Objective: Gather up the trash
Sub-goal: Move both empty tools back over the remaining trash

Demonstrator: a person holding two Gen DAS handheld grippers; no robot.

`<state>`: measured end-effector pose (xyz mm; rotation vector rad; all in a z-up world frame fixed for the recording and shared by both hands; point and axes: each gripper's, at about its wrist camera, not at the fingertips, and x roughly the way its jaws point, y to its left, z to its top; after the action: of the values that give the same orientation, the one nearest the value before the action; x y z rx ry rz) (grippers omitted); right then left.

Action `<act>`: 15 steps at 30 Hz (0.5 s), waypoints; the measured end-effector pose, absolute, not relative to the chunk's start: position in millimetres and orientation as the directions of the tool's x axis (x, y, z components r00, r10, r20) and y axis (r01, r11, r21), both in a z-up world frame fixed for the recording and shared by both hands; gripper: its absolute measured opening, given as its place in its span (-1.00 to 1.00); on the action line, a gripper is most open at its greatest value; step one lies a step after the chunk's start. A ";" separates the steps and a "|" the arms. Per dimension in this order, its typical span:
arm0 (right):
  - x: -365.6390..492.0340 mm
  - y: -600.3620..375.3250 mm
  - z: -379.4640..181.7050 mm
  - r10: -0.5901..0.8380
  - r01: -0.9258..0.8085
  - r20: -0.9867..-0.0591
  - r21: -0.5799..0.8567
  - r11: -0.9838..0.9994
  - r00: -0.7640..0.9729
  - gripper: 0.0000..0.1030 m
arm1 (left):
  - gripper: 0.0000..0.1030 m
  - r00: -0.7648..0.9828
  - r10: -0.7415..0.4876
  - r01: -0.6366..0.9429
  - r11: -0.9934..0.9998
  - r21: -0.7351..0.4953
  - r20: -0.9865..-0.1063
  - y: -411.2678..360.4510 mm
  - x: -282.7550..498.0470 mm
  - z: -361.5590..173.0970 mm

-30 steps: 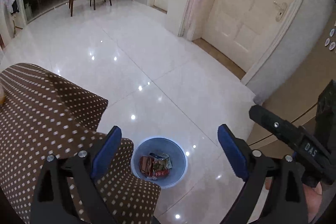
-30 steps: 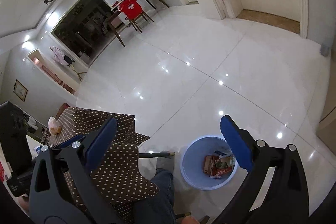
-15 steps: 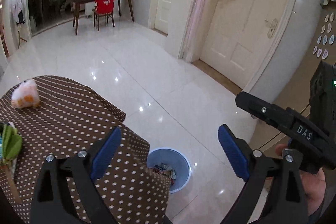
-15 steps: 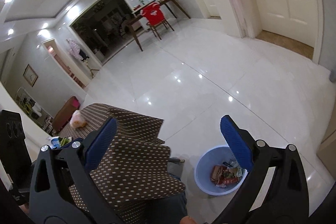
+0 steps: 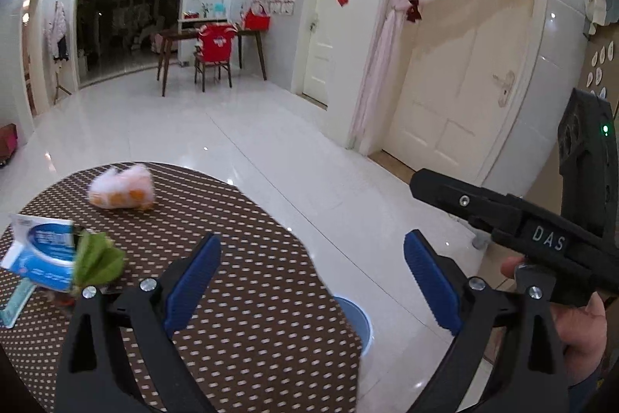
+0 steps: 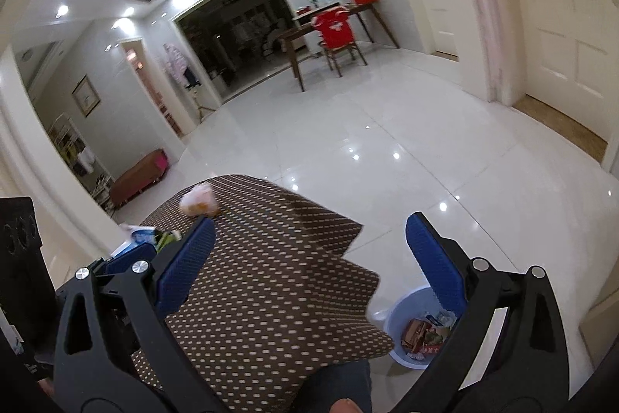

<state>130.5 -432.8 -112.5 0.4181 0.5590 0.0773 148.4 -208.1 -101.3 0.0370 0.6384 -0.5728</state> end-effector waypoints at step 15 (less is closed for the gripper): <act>161.9 -315.7 -102.9 0.319 -0.159 -0.518 0.330 0.931 0.793 0.88 | 0.82 0.774 -0.384 0.364 0.920 -0.141 -0.504 -86.9 128.2 -84.9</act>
<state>161.9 -315.7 -102.9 0.2773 0.6026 0.2609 128.2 -86.8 -84.9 -0.0363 0.5533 -0.4052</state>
